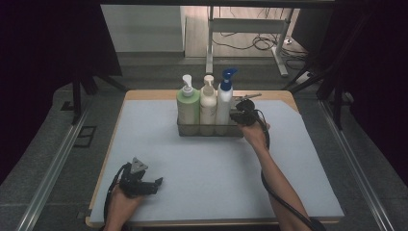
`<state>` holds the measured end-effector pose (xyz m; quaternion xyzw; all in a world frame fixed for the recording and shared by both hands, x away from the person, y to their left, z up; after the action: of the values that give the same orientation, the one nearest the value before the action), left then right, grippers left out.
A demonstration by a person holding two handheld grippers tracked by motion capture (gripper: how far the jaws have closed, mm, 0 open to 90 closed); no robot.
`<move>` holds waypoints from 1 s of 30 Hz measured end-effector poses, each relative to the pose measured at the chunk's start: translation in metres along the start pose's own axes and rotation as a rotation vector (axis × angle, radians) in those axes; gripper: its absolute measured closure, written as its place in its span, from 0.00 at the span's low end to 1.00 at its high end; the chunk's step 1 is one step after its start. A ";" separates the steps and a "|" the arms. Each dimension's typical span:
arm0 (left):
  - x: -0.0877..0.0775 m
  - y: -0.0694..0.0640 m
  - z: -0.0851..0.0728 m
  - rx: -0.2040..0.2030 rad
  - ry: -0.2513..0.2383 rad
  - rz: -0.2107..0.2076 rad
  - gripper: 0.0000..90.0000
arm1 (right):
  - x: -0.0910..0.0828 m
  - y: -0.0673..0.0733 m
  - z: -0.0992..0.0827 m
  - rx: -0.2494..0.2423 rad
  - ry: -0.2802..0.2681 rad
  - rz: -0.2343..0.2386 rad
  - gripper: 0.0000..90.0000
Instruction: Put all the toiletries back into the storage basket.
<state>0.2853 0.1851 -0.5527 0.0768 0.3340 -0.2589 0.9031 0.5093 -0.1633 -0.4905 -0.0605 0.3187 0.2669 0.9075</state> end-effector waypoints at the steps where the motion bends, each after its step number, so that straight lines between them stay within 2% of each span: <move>1: 0.000 0.000 0.000 0.000 0.000 0.000 0.14 | -0.001 0.000 0.000 0.004 -0.005 0.005 0.94; 7: 0.000 0.000 0.000 0.000 0.000 0.000 0.14 | -0.010 -0.001 0.002 -0.021 -0.033 -0.013 0.82; 16: 0.000 0.000 0.000 0.000 0.000 0.000 0.14 | -0.029 -0.003 0.005 -0.036 -0.067 -0.001 0.65; 20: 0.000 0.000 0.000 0.000 0.000 0.000 0.14 | -0.037 -0.004 0.004 -0.047 -0.075 0.000 0.53; 26: 0.000 0.000 0.000 0.000 0.001 0.000 0.14 | -0.050 -0.003 0.002 -0.055 -0.099 0.025 0.41; 30: 0.000 0.000 0.000 0.000 0.001 0.000 0.14 | -0.058 0.000 -0.001 -0.067 -0.101 0.048 0.36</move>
<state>0.2852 0.1851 -0.5527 0.0768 0.3344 -0.2588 0.9029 0.4707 -0.1899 -0.4557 -0.0699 0.2646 0.3017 0.9133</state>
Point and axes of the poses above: each handheld gripper's, and its own axes: x roughly forward along the jaws, z roughly out of its top, y roughly to its left, the point moved 4 cm from there along x, roughly forward along the jaws, and after that the axes turned 7 degrees about -y, right-handed, at the moved point
